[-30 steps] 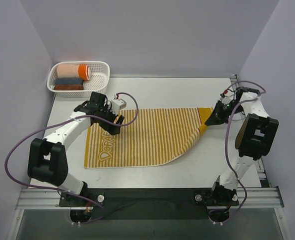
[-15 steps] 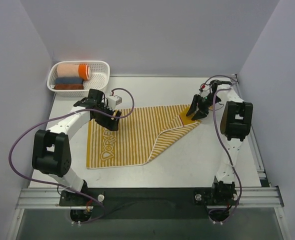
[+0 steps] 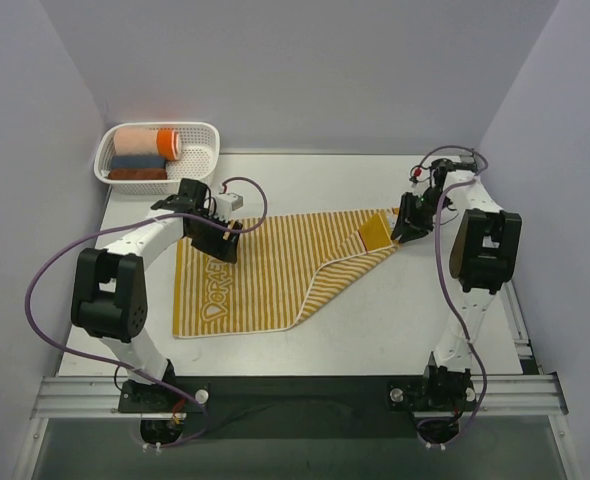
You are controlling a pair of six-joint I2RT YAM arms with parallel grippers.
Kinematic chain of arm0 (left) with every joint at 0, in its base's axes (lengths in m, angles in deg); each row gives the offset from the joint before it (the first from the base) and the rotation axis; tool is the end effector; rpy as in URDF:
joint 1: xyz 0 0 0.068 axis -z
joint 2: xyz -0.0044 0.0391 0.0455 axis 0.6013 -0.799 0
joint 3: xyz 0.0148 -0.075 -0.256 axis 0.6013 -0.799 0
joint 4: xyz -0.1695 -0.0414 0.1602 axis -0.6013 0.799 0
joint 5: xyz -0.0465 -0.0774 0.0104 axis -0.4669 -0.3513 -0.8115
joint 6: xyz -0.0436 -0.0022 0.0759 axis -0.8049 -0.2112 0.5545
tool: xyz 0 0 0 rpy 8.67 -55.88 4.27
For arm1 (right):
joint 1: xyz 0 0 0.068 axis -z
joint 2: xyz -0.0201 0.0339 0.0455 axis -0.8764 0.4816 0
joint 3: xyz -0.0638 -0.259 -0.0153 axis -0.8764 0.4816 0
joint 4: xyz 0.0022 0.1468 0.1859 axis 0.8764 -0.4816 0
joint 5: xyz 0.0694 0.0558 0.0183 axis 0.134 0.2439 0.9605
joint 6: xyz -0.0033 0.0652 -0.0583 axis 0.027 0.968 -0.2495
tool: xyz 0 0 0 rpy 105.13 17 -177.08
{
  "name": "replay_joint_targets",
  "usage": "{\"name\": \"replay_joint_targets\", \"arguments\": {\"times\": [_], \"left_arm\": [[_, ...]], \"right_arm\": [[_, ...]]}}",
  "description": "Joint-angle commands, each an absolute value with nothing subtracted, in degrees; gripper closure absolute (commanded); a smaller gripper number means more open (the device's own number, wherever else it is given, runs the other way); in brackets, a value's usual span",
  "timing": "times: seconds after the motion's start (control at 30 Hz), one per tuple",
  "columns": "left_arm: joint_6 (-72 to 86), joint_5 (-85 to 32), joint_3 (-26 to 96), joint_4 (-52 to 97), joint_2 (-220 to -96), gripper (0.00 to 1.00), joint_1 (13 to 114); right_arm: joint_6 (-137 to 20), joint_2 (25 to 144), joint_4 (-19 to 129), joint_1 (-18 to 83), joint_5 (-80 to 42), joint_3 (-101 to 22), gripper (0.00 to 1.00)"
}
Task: Roll the towels
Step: Flatten the towel
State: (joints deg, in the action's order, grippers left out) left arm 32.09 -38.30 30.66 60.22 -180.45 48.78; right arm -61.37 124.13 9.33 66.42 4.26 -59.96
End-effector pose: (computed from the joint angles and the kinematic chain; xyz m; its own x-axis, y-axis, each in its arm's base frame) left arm 0.3223 -0.0945 0.1774 -0.7912 0.3893 -0.4716 0.5283 0.8235 -0.2066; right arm 0.4234 0.0009 0.1665 -0.9452 0.1428 -0.2935 -0.0247 0.8654 0.5004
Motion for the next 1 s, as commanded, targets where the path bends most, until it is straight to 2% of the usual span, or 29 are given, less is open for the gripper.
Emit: {"name": "replay_joint_targets", "arguments": {"times": [0.0, 0.43, 0.5, 0.63, 0.7, 0.97], "left_arm": [[31.7, -38.2, 31.9, 58.2, -181.0, 0.21, 48.3], [32.3, -37.1, 31.9, 58.1, -182.3, 0.21, 47.2], [32.2, -37.0, 31.9, 58.1, -182.5, 0.22, 47.1], [32.1, -36.8, 31.6, 57.9, -183.1, 0.22, 46.3], [31.8, -36.8, 31.8, 57.8, -183.3, 0.22, 45.9], [31.1, -36.7, 31.4, 57.9, -182.4, 0.24, 44.8]], "right_arm": [[-62.3, 126.9, 8.2, 66.5, 0.5, -60.0, 0.71], [-60.5, 130.4, 9.6, 65.8, 2.7, -61.4, 0.71], [-60.3, 130.2, 9.5, 65.7, 3.2, -61.5, 0.76], [-60.1, 127.5, 9.1, 65.8, 4.2, -60.1, 0.94], [-60.5, 125.9, 8.8, 65.9, 4.5, -59.3, 0.98], [-66.2, 116.5, -0.1, 69.3, 4.2, -57.5, 1.00]]}}
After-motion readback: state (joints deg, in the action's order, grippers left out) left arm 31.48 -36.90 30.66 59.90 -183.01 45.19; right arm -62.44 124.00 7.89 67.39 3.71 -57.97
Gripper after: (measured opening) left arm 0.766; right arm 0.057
